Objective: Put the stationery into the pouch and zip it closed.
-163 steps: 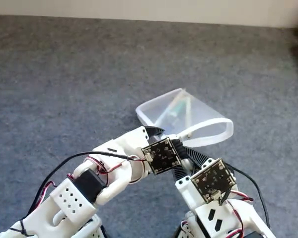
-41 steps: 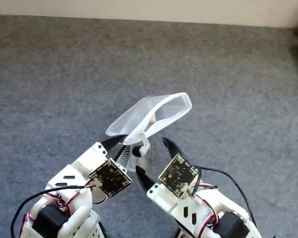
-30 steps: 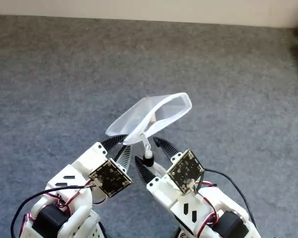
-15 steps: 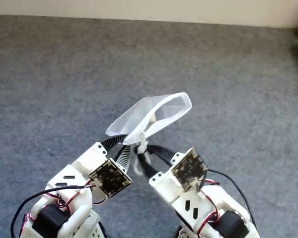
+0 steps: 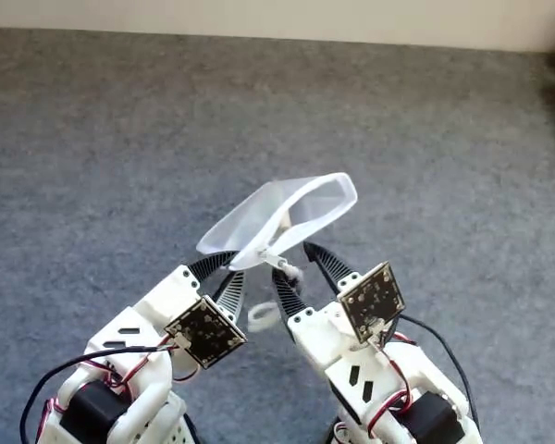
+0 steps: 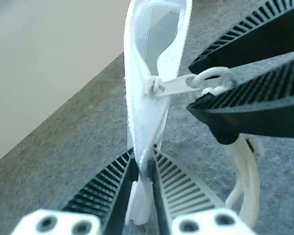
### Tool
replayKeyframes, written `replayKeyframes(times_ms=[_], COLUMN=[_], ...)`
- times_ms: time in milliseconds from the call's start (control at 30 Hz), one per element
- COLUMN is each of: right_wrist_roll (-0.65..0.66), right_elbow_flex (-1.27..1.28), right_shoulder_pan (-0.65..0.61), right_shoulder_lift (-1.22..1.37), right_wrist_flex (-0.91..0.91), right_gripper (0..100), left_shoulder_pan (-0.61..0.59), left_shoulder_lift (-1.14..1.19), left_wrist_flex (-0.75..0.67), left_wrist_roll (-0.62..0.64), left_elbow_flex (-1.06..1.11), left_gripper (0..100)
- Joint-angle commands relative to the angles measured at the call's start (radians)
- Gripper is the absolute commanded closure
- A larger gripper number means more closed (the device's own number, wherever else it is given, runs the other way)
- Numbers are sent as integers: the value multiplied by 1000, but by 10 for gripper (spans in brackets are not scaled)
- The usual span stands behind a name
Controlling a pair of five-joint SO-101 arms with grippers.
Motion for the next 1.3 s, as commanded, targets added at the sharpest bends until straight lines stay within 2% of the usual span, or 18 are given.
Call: replayKeyframes(times_ms=[0, 133, 233, 333, 633, 767, 967, 1100, 1267], right_wrist_roll=[-9, -5, 72, 81, 54, 51, -9, -3, 2], right_elbow_flex=[-4, -5, -7, -13, -16, -8, -13, -8, -16], right_shoulder_pan=[12, 16, 18, 44, 254, 334, 438, 429, 300], right_shoulder_lift=[-4, -7, -8, -8, -8, -8, -8, -8, -8], right_wrist_flex=[-4, -4, -2, 2, -5, -45, -74, -68, -39], right_gripper=[833, 941, 995, 994, 994, 994, 994, 994, 994], left_shoulder_pan=[-18, -18, -18, -18, -19, -61, -71, -64, -56], left_shoulder_lift=[-2, -2, -2, -2, -4, -4, -4, -4, -2], left_wrist_flex=[-17, -17, -17, -17, -15, -15, -15, -15, -21], left_wrist_roll=[12, 12, 12, 12, 11, 11, 11, 11, 11], left_elbow_flex=[1, 1, 1, 2, 12, 12, 13, 5, -41], left_gripper=[996, 996, 996, 996, 996, 996, 996, 996, 983])
